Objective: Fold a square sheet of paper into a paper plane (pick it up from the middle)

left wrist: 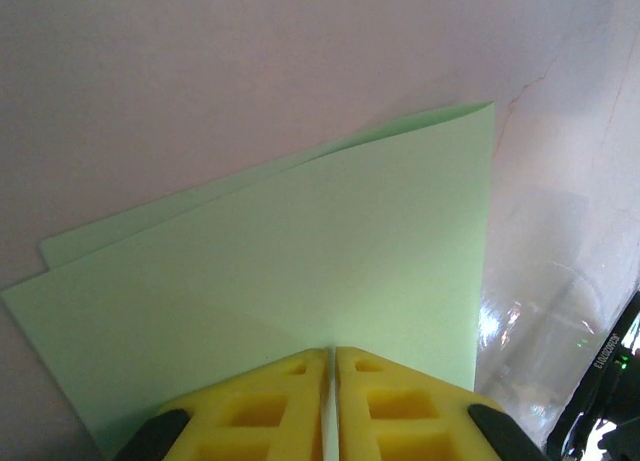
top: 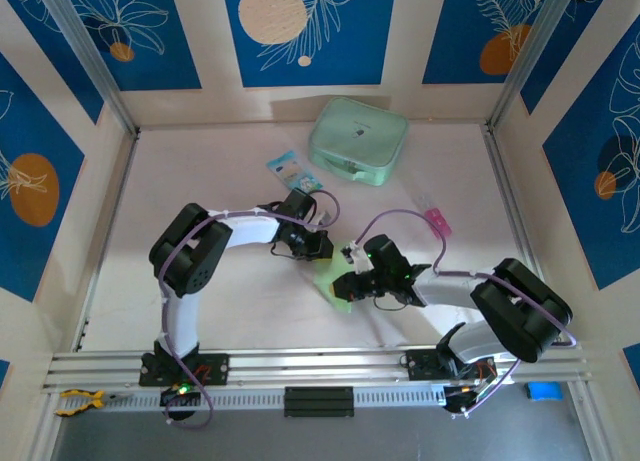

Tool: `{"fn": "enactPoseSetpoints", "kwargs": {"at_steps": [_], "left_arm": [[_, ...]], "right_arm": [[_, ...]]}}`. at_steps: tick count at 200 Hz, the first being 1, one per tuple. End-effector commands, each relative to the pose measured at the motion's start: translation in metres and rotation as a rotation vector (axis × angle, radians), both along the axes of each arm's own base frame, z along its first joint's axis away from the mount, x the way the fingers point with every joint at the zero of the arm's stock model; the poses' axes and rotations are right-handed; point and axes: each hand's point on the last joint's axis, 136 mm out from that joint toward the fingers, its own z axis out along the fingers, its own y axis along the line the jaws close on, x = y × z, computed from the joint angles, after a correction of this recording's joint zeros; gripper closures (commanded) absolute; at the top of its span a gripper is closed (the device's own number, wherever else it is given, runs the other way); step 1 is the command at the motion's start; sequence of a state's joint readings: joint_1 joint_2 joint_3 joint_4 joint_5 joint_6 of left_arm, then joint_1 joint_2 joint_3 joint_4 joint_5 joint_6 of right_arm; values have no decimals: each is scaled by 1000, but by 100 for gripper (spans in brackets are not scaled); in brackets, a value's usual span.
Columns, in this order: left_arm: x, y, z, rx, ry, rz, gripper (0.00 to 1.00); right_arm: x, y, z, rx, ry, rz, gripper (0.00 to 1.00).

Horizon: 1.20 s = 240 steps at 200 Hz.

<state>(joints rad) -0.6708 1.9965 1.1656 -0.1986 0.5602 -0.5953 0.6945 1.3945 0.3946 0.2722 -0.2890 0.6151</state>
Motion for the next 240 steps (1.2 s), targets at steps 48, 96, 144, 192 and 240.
{"fn": "enactPoseSetpoints", "kwargs": {"at_steps": [48, 96, 144, 192, 240], "left_arm": [[-12, 14, -11, 80, 11, -1, 86], [-4, 4, 14, 23, -41, -11, 82], [-4, -4, 29, -22, -80, -34, 78], [-13, 0, 2, 22, -18, -43, 83], [-21, 15, -21, 99, 1, -35, 86]], "right_arm": [[11, -6, 4, -21, -1, -28, 99], [13, -11, -1, -47, 4, -50, 99], [12, -11, -3, -52, 7, -47, 99], [13, -11, -2, -48, 5, -48, 99], [15, -12, 0, -59, -5, -47, 99]]}}
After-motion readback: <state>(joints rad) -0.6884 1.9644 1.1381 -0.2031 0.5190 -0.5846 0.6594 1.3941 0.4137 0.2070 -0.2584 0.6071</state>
